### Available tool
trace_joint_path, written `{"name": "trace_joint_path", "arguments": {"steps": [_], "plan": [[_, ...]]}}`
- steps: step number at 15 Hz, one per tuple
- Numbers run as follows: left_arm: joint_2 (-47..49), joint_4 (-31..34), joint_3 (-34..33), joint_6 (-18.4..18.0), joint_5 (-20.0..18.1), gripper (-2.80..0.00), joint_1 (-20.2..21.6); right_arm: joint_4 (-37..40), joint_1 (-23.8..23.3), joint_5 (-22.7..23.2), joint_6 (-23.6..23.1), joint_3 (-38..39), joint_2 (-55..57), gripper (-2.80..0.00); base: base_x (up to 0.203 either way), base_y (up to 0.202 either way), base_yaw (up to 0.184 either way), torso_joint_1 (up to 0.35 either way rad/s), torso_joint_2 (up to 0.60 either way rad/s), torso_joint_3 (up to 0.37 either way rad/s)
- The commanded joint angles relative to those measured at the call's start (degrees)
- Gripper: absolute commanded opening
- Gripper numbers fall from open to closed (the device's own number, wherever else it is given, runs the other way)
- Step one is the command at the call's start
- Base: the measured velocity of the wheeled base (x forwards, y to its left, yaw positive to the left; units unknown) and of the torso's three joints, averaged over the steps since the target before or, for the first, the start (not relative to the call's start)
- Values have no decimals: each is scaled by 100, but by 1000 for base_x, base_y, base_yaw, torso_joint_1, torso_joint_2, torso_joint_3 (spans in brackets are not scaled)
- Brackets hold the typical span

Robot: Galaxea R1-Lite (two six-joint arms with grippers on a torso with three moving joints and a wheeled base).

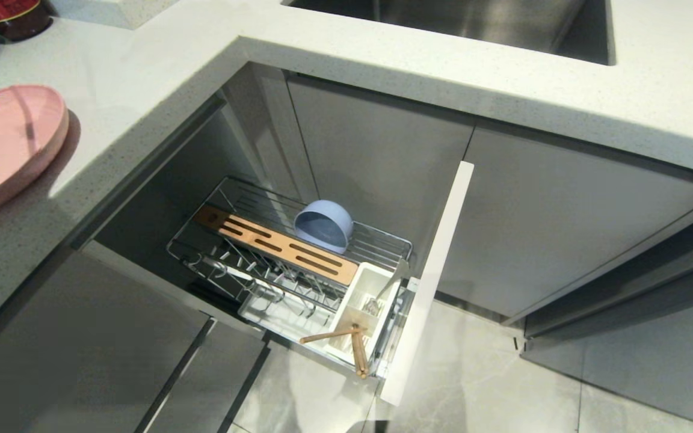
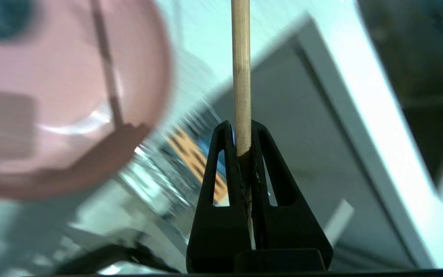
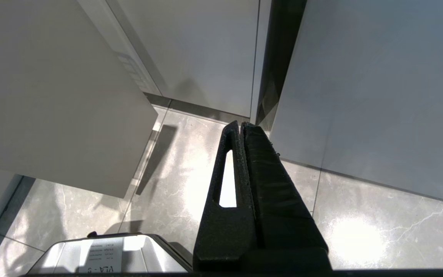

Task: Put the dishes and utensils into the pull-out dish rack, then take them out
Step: Pick up the chopsticks and place it in the cupboard

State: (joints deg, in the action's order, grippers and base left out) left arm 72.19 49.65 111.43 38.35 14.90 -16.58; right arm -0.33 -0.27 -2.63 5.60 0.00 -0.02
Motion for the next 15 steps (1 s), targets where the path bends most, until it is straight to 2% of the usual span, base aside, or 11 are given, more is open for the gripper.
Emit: {"name": "trace_joint_path", "arguments": {"steps": [1,3,6,7,8,11,13,15], "plan": [[-66,200,-14,295,-249,-280,-778,-2,0,0,3,0,-24,-280,0,0,0,0,0,0],[9,653,-12,483,-1319,-280,-1026,-2,0,0,3,0,-24,-280,0,0,0,0,0,0],[246,1453,19,520,-3170,-280,-1220,-2,0,0,3,0,-24,-280,0,0,0,0,0,0],[426,1704,42,503,-3613,-280,-1258,-2,0,0,3,0,-24,-280,0,0,0,0,0,0],[584,1900,56,474,-3878,-280,-1277,-2,0,0,3,0,-24,-280,0,0,0,0,0,0],[1138,2448,48,198,-3960,-280,-1332,-2,0,0,3,0,-24,-280,0,0,0,0,0,0],[1444,3137,3,-394,-3800,-280,-1745,-2,0,0,3,0,-24,-280,0,0,0,0,0,0],[1725,3634,-46,-593,-3445,-280,-2311,-2,0,0,3,0,-24,-280,0,0,0,0,0,0]]}}
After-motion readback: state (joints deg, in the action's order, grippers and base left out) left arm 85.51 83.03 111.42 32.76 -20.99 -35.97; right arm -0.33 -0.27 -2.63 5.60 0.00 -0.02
